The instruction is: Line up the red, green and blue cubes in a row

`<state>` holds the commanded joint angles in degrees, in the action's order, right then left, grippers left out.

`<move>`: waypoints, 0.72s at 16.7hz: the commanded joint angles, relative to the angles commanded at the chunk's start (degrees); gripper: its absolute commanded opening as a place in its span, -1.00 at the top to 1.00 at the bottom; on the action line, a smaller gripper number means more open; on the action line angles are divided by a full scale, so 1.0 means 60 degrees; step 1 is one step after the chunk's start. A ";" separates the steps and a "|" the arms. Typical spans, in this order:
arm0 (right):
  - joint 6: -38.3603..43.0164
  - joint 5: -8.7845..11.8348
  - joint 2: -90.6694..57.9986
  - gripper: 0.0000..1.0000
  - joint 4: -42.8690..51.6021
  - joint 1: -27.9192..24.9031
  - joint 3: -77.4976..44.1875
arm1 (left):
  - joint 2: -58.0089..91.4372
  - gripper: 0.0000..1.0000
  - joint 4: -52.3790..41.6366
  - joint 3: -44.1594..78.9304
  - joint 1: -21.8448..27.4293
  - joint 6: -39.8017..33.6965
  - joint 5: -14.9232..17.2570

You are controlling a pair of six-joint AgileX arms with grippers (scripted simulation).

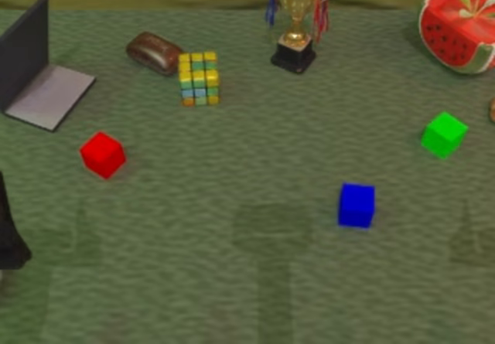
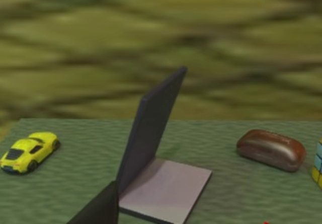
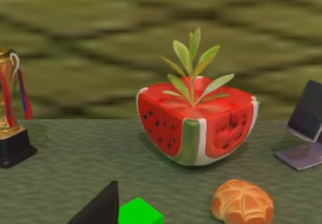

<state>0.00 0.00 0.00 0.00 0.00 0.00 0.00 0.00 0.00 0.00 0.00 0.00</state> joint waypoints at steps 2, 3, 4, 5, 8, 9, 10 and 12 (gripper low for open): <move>0.0000 0.0000 0.0000 -1.00 0.0000 0.0000 0.0000 | 0.0000 -1.00 0.0000 0.0000 0.0000 0.0000 0.0000; 0.0000 0.0000 0.0000 -1.00 0.0000 0.0000 0.0000 | 0.0094 -1.00 -0.0065 0.0091 0.0007 0.0024 -0.0001; 0.0000 0.0000 0.0000 -1.00 0.0000 0.0000 0.0000 | 0.0288 -1.00 -0.0196 0.0278 0.0024 0.0073 -0.0003; 0.0000 0.0000 0.0000 -1.00 0.0000 0.0000 0.0000 | 0.0581 -1.00 -0.0388 0.0563 0.0050 0.0146 -0.0003; 0.0000 0.0000 0.0000 -1.00 0.0000 0.0000 0.0000 | 0.2051 -1.00 -0.1279 0.1967 0.0183 0.0489 0.0007; 0.0000 0.0000 0.0000 -1.00 0.0000 0.0000 0.0000 | 0.2737 -1.00 -0.1665 0.2588 0.0243 0.0639 0.0013; 0.0000 0.0000 0.0000 -1.00 0.0000 0.0000 0.0000 | 0.3521 -1.00 -0.2087 0.3268 0.0308 0.0803 0.0020; 0.0000 0.0000 0.0000 -1.00 0.0000 0.0000 0.0000 | 0.5375 -1.00 -0.3028 0.4761 0.0450 0.1167 0.0033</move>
<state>0.00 0.00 0.00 0.00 0.00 0.00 32.25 -18.17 28.56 2.70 7.00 0.20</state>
